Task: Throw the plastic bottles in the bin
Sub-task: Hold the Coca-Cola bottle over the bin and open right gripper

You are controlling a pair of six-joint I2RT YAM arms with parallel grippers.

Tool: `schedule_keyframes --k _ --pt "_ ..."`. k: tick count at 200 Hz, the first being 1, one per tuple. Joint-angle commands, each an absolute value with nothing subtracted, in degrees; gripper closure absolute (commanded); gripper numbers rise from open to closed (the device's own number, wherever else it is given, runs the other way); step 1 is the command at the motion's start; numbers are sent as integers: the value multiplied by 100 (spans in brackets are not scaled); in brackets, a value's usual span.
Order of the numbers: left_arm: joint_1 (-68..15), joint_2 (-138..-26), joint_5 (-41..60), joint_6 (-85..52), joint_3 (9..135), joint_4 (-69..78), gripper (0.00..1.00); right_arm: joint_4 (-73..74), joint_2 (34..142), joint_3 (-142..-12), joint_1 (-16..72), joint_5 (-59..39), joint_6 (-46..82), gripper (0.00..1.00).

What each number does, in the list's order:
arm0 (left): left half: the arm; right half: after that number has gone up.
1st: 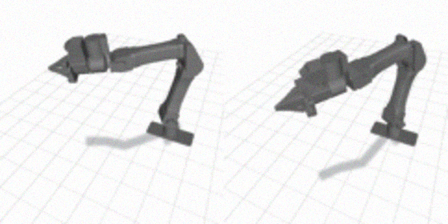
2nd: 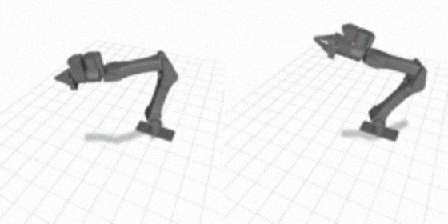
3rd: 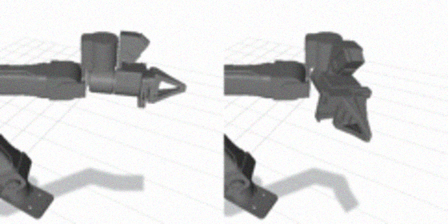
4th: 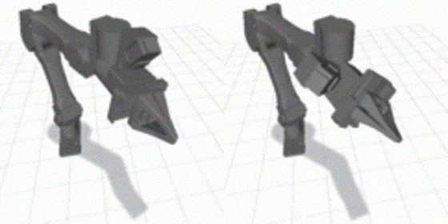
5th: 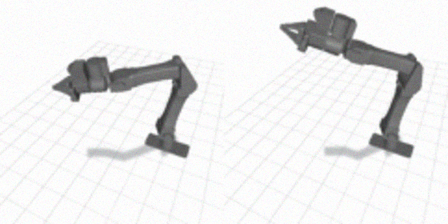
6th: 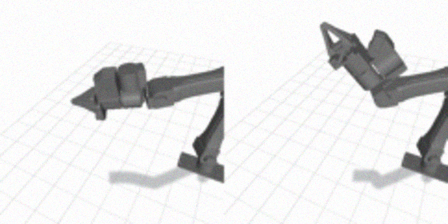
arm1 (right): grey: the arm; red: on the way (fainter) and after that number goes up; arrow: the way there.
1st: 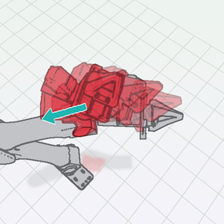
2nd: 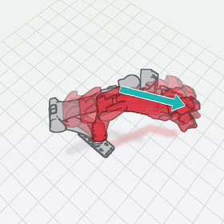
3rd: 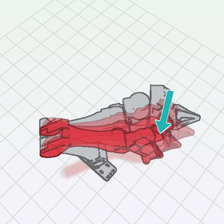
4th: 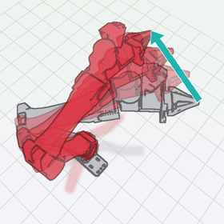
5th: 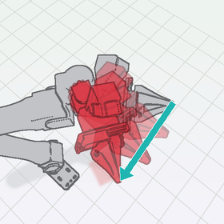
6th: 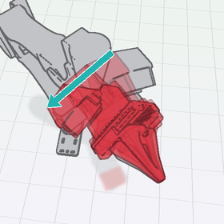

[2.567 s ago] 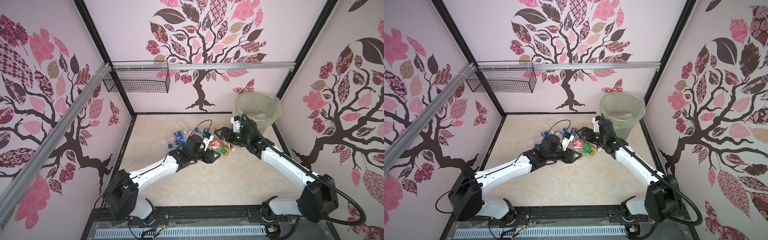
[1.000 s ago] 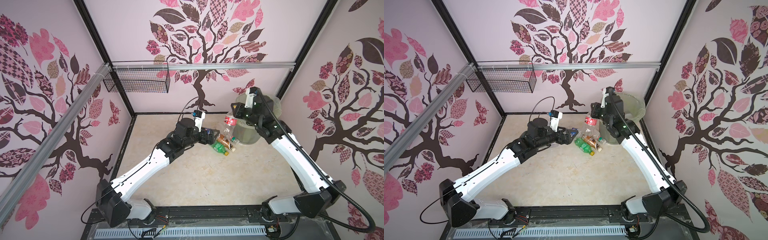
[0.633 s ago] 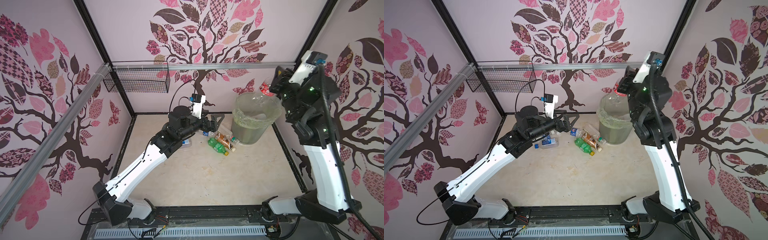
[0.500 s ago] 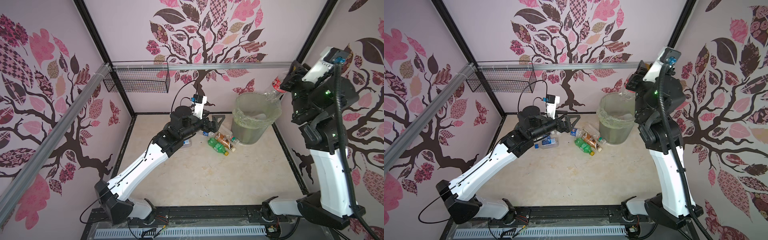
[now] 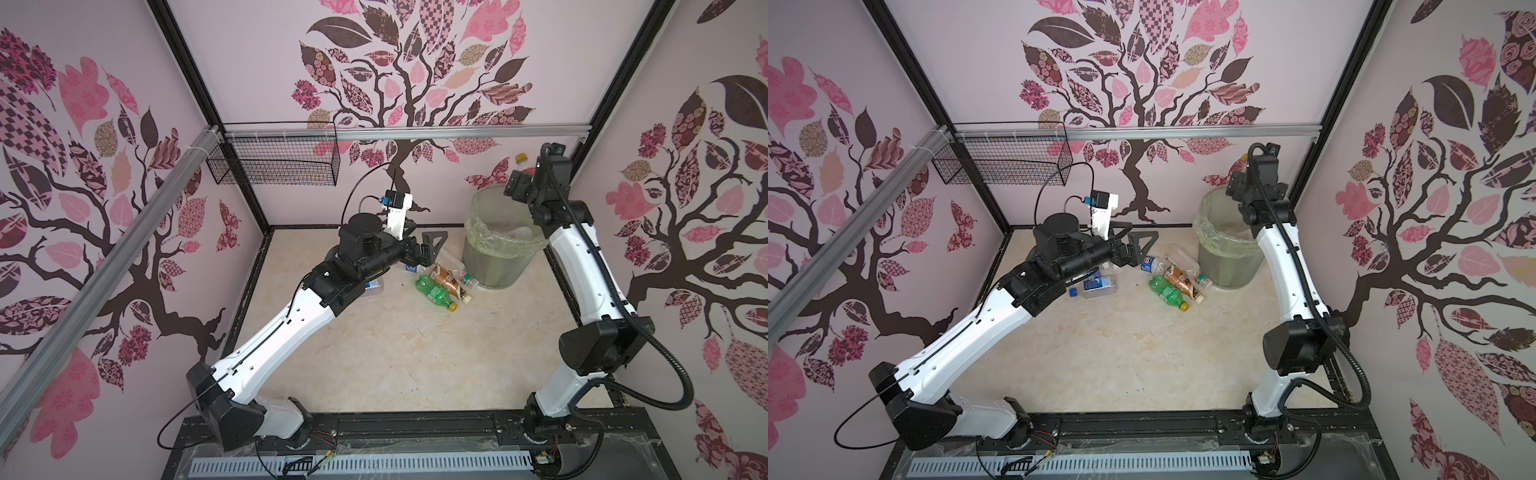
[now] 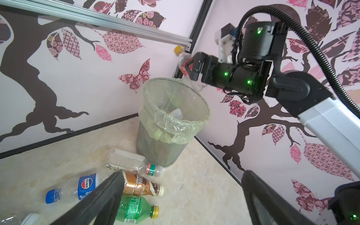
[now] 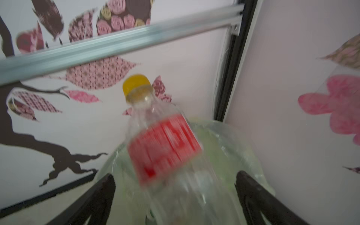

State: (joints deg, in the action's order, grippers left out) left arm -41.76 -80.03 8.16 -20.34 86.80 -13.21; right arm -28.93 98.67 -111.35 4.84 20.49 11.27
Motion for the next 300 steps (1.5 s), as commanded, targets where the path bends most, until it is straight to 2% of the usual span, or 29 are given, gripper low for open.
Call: schedule_keyframes --k 1,236,300 --pt "-4140 -7977 806 -1992 8504 -1379 2 -2560 9086 -11342 517 1779 1331 1" --pt "-4144 -8111 740 -2179 8287 -1397 2 -2505 8746 -10775 511 1571 1381 1" --pt "-3814 -8259 99 -2590 8304 -2310 2 -2416 8333 -10034 608 857 1919 1"
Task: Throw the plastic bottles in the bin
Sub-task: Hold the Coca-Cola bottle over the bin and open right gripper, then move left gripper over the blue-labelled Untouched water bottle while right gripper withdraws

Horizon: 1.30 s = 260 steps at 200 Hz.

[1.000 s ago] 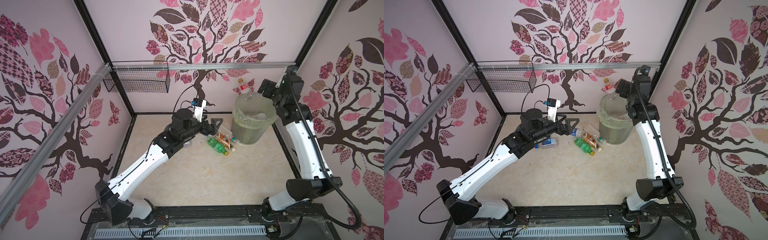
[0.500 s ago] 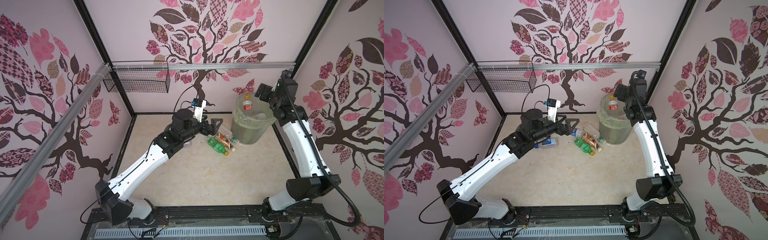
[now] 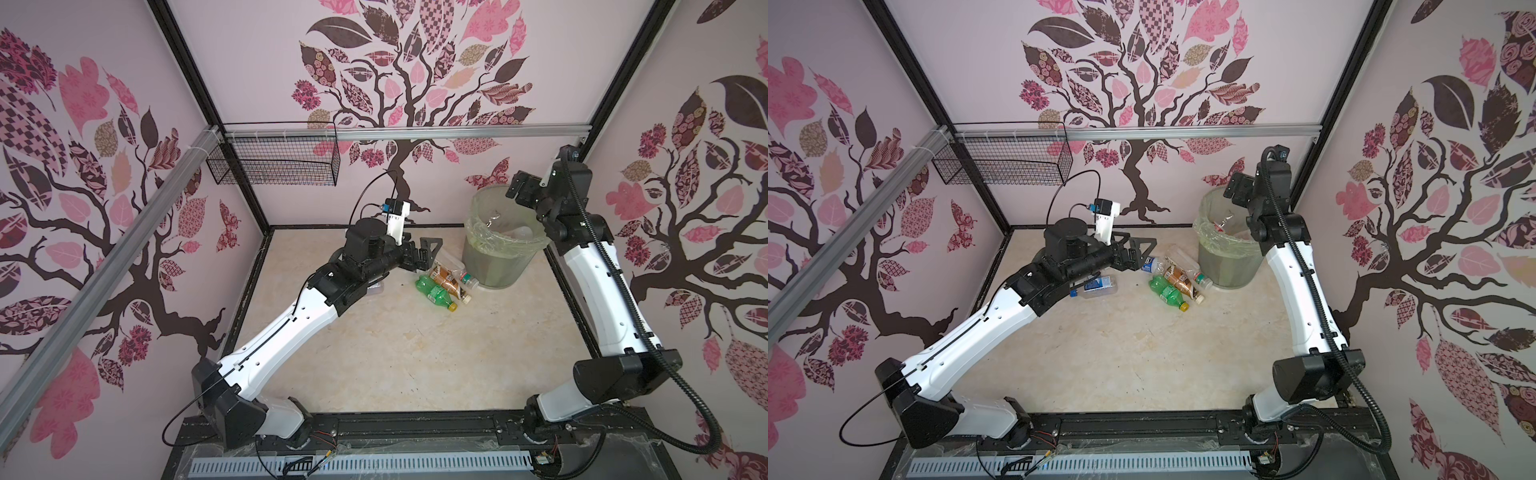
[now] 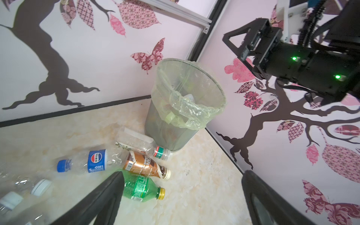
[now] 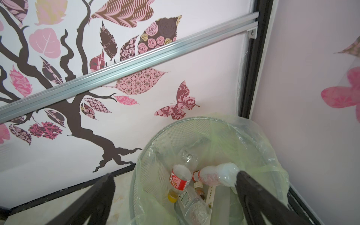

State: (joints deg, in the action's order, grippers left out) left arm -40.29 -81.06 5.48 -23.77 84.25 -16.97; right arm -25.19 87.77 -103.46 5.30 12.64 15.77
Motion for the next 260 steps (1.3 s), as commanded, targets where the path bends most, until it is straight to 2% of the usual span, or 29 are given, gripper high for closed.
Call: schedule_keyframes --k 1,67,112,149,195,260 --pt "-3801 -8269 80 -2600 8305 -2342 2 -2403 8315 -10009 621 850 1926 0" --pt "-2439 -8843 -189 -2829 8121 -3971 2 -1976 7926 -8570 2650 1391 1726 0" --pt "-1590 -9491 -83 -2719 8064 -4164 2 -1731 8177 -7768 3764 1341 1831 0" --pt "-1593 -10287 -201 -2335 8425 -4449 2 -1545 8131 -7148 3963 885 2083 1" --pt "-1699 -10654 -178 -2305 8460 -4456 2 -1455 7782 -6496 3957 1018 2048 1" --pt "-2254 -11449 -1124 -1920 9567 -5015 2 -1449 7391 -6184 3950 995 2070 1"
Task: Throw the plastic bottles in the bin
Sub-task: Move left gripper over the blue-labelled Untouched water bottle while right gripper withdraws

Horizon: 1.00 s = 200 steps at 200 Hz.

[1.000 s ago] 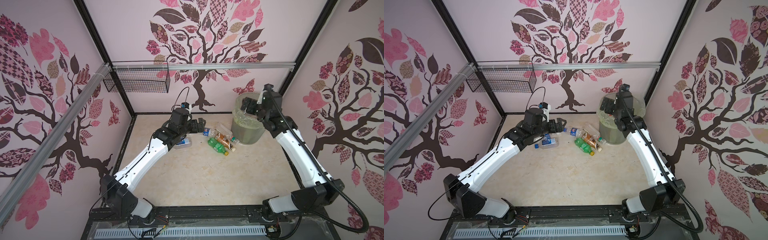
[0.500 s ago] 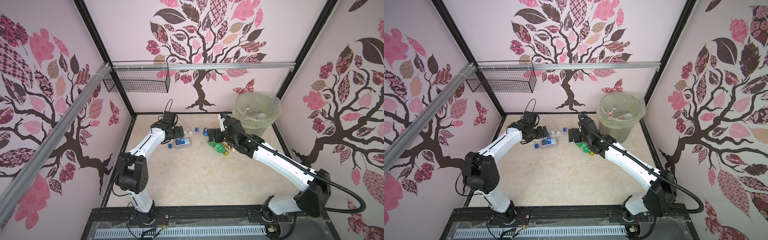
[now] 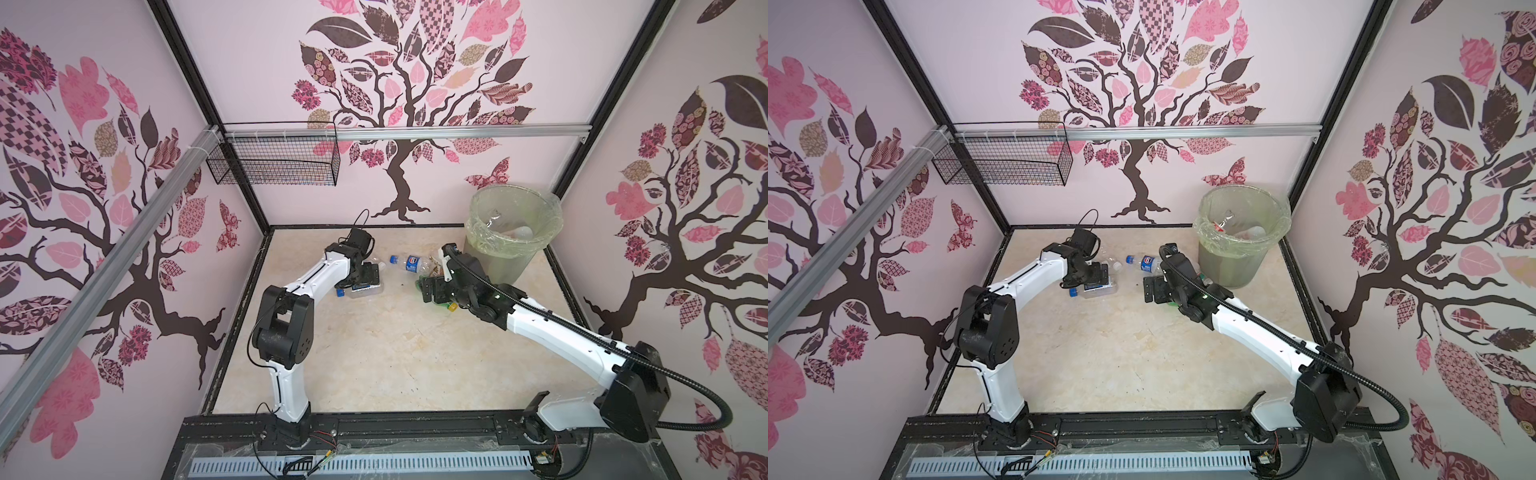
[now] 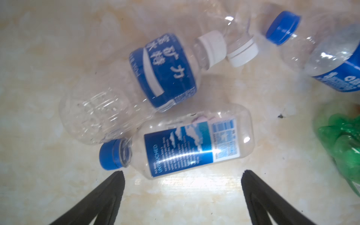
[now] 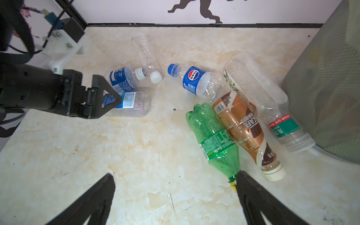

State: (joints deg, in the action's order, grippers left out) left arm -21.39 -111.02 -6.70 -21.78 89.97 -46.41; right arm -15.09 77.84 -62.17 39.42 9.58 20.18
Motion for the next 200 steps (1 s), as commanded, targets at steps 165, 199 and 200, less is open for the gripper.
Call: schedule_keyframes --k 165,199,200 --pt "-2529 -12048 -574 -1577 9904 -5322 2 -1486 6754 -5708 3742 1213 1963 1" --pt "-2576 -11918 -320 -1848 9823 -5374 2 -1485 6748 -5690 3730 1201 1973 1" --pt "-2580 -11914 -305 -1860 9811 -5372 2 -1481 6749 -5693 3733 1198 1971 1"
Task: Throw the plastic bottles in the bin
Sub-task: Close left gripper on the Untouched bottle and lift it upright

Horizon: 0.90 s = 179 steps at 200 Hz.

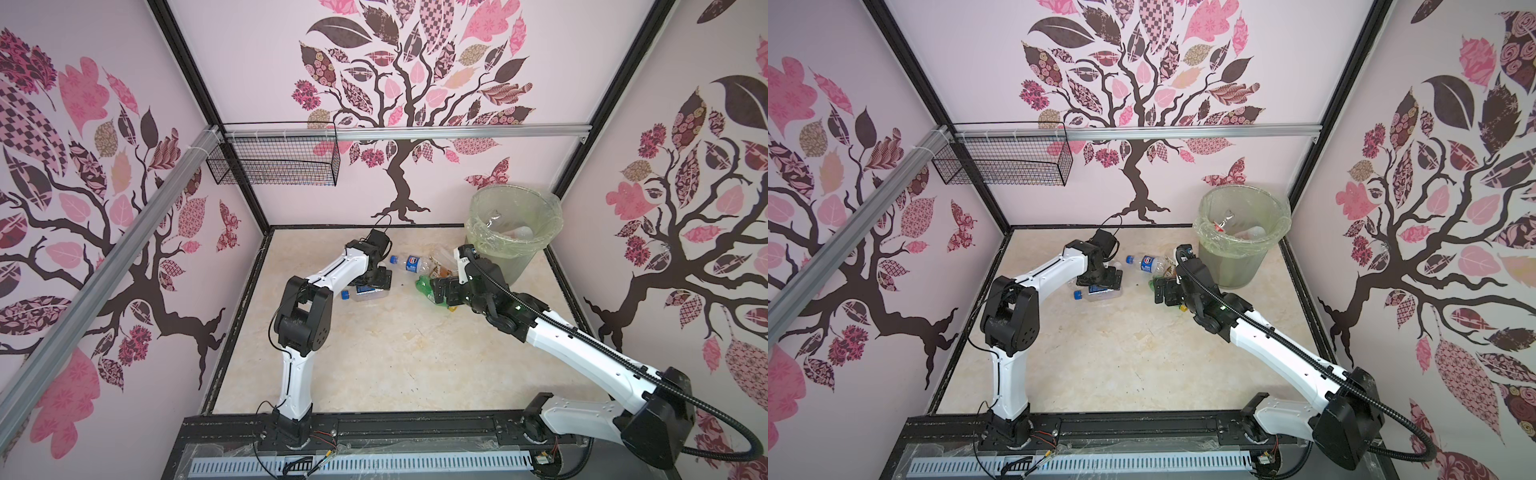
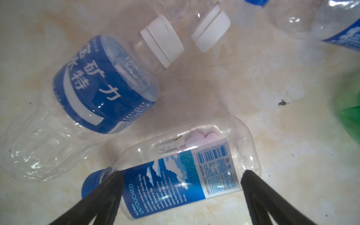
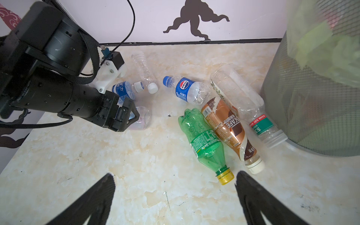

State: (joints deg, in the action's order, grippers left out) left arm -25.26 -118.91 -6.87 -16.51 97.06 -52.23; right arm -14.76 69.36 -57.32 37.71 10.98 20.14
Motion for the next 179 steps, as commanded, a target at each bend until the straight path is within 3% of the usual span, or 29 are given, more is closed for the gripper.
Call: schedule_keyframes --k 1,54,98,179 --pt "-2582 -11911 -293 -1870 9801 -5371 2 -1479 6749 -5694 3734 1197 1970 1" --pt "-2650 -11551 597 -2221 9643 -5408 2 -1480 6698 -5600 3733 1205 1978 1" --pt "-2652 -11024 360 -1694 9693 -5436 2 -1518 6601 -5537 3729 1233 1999 1" --pt "-2653 -11068 -410 -608 9262 -5443 2 -1573 6480 -5452 3734 1045 2181 1"
